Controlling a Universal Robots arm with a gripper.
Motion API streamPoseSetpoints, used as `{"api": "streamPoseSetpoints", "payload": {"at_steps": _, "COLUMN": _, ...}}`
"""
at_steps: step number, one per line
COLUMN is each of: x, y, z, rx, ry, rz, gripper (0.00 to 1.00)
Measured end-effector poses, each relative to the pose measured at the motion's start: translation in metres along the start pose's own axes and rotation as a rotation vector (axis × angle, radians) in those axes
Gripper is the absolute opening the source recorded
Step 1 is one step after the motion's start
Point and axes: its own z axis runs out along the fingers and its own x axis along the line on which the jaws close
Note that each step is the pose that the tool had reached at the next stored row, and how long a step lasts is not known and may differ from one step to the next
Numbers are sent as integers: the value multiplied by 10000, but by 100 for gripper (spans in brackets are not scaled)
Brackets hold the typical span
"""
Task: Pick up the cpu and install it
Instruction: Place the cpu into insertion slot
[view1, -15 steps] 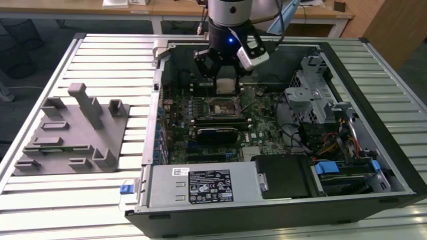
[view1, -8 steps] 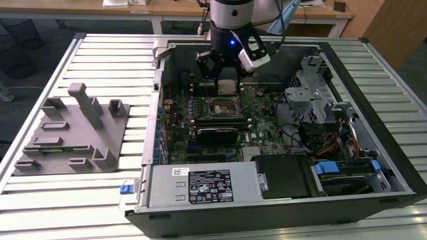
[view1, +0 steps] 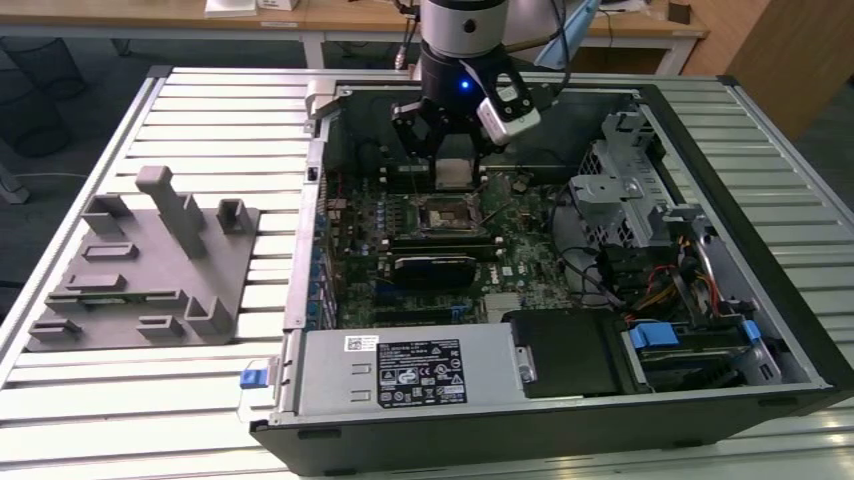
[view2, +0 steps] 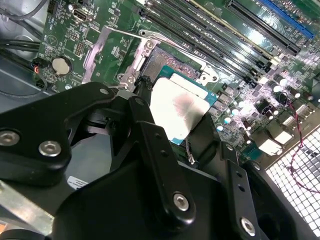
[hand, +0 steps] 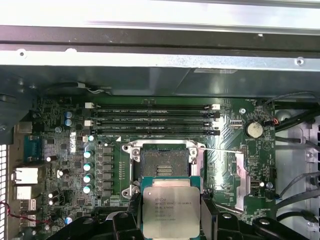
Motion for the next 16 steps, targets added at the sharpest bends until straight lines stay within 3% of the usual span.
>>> {"api": "streamPoseSetpoints", "payload": {"at_steps": 9, "x": 0, "y": 0, "z": 0, "rx": -17, "ry": 9, "rz": 37, "gripper": 55}}
{"api": "streamPoseSetpoints", "payload": {"at_steps": 16, "x": 0, "y": 0, "z": 3, "rx": 48, "ry": -42, "rz": 1225, "gripper": 55}}
